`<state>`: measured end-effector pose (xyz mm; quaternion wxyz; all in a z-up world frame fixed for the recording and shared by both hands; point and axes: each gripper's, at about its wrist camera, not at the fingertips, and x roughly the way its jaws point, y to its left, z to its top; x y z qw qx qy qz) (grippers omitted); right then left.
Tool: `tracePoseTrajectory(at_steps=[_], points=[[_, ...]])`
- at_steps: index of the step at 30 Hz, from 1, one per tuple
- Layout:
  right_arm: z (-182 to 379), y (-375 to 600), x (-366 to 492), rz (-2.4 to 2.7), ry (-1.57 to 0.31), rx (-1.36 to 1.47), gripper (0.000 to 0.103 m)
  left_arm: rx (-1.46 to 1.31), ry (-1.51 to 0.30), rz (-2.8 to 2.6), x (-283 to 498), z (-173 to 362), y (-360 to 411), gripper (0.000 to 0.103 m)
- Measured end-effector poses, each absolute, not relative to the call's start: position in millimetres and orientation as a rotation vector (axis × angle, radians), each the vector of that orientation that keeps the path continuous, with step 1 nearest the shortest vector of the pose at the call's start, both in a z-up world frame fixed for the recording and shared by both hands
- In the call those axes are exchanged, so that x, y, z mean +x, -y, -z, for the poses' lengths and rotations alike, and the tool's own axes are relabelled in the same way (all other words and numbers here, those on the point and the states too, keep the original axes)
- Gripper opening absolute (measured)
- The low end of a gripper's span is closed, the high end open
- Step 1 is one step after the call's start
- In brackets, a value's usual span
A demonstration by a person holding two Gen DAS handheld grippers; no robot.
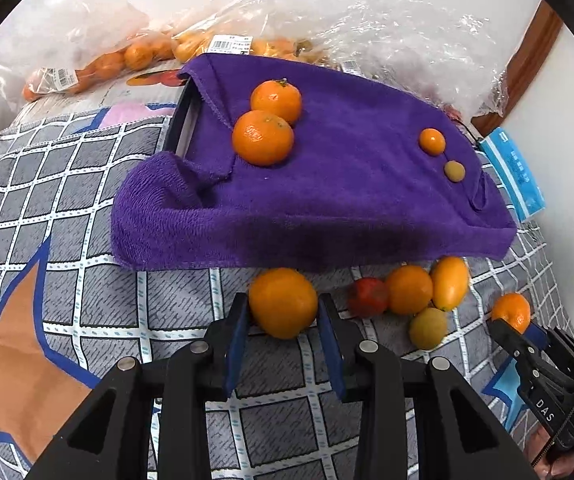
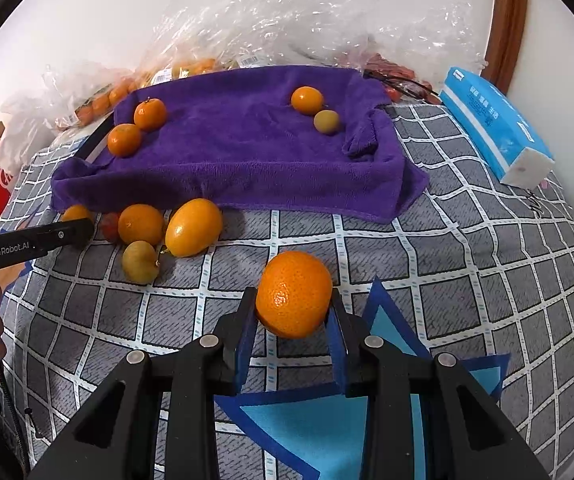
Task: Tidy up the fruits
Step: 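Grasp another large orange with the left tool while the right tool holds its orange, then carry the orange with the left tool while the right tool carries its orange over the towel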
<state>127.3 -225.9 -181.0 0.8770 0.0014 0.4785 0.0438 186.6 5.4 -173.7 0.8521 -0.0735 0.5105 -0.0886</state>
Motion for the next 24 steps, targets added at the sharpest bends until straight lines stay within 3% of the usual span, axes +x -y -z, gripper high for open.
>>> tracePoseTrajectory(at_steps=[24], points=[[94, 221, 90, -0.057, -0.849, -0.016, 0.033, -0.131, -0.96, 0.193, 120, 92, -4, 0.032]])
